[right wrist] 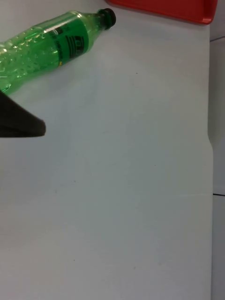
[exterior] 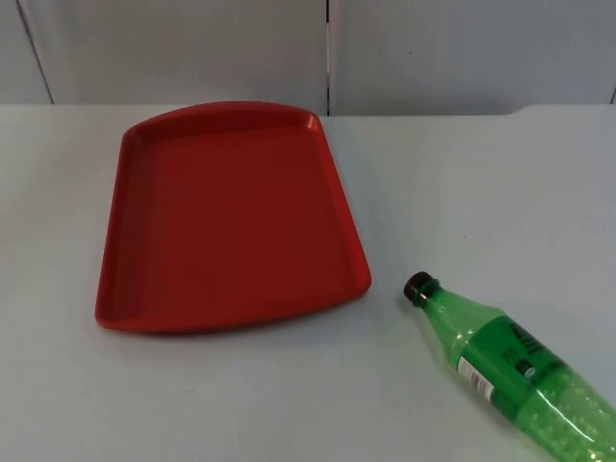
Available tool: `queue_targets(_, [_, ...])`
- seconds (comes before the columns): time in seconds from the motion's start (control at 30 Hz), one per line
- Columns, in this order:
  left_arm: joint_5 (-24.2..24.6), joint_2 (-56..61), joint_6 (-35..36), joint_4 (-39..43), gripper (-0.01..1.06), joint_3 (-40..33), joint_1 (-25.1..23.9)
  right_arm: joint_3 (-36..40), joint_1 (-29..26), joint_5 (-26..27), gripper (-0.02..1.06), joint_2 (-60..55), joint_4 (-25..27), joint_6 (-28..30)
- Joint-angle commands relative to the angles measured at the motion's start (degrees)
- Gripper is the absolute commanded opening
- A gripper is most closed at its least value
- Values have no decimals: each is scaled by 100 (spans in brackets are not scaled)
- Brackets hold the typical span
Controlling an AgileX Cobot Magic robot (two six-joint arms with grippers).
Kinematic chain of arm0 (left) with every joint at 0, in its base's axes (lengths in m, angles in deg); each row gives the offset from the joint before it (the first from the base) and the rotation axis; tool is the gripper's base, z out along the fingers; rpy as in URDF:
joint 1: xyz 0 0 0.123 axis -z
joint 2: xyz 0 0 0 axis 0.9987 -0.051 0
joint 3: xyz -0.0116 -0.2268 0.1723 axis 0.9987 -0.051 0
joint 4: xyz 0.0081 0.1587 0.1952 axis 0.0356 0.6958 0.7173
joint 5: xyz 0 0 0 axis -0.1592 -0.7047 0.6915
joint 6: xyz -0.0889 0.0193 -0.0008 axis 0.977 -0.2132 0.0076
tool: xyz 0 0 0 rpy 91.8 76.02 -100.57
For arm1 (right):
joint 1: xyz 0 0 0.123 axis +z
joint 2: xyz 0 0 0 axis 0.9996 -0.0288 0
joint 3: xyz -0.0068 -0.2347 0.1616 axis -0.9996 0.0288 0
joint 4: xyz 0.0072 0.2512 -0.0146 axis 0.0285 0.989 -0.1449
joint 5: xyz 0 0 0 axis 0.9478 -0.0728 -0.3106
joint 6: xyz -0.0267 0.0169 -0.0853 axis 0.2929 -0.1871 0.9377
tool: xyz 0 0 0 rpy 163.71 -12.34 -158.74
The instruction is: Place the bottle upright on the tray.
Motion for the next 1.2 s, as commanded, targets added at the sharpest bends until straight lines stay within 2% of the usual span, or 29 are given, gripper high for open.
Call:
queue_targets(0.0, [42,-205,614,690,0,-92,-18,9,28,33,105,17,25,25])
queue_targets(0.03, [105,-343,812,1028,0,-90,-30,9,28,33,105,17,25,25])
queue_targets(0.07, [105,-343,812,1028,0,-90,-30,9,28,33,105,17,25,25])
queue_targets(0.13, [134,-596,1297,1747,0,-90,-30,9,28,33,105,17,25,25])
queue_targets(0.23, [46,-943,1801,2246,0,-90,-30,9,28,33,105,17,25,25])
queue_targets(0.47, [-391,-1467,1907,2285,0,-90,-30,9,28,33,105,17,25,25])
queue_targets(0.67, [-777,-1875,1618,2485,0,-117,-30,9,28,33,105,17,25,25])
queue_targets(0.73, [-1185,-2071,1535,2496,0,-206,-30,9,28,33,105,17,25,25])
queue_targets(0.77, [-1185,-2071,1535,2496,0,-206,-30,9,28,33,105,17,25,25])
queue_targets(0.9, [-2144,-2529,1831,2496,0,-521,-150,9,28,46,105,17,25,32])
queue_targets(1.0, [-2326,-2730,1992,2510,0,-575,-229,9,28,46,105,17,25,32])
queue_targets(1.17, [-2450,-3063,2344,3025,0,-575,-410,9,28,46,105,17,25,32])
